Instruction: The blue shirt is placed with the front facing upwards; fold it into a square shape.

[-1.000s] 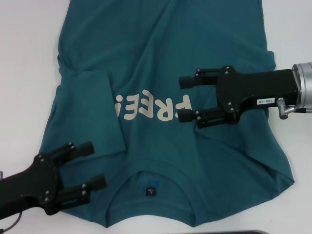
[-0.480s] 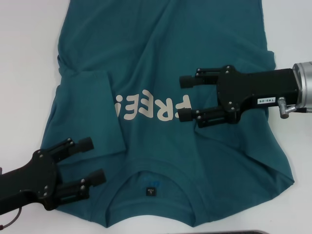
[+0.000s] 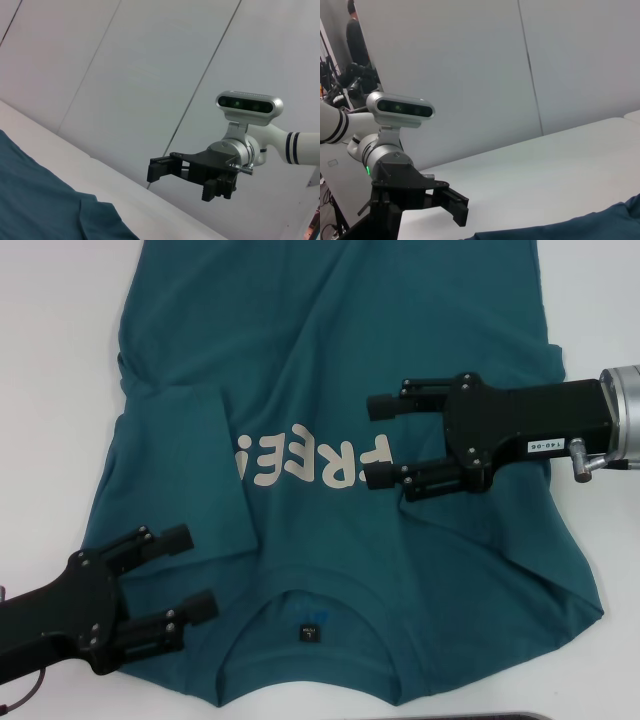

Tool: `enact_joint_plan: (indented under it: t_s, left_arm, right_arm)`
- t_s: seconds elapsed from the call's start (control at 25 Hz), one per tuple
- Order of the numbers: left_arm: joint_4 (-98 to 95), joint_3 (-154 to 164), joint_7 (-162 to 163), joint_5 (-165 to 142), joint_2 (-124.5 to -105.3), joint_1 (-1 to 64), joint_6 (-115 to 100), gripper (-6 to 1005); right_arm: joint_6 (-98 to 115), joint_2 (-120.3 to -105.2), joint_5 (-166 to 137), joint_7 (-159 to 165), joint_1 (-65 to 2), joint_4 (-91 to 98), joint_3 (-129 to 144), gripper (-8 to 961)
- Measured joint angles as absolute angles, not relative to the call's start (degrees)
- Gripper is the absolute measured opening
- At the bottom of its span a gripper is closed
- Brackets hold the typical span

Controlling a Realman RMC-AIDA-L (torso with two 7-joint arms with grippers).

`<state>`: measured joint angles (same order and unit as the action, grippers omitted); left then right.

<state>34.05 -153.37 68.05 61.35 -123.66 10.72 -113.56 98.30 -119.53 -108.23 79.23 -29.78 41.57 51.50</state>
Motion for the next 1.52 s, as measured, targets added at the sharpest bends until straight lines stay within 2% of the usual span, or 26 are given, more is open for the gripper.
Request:
enact_joint_plan:
  t_s: [1.52]
  left_arm:
    - [33.75,-152.93,68.58,61.28,-123.75,10.54,-113.51,873]
  right_arm:
    - [98.79,-119.71,-108.20,79.36,-30.78,41.47,51.89,853]
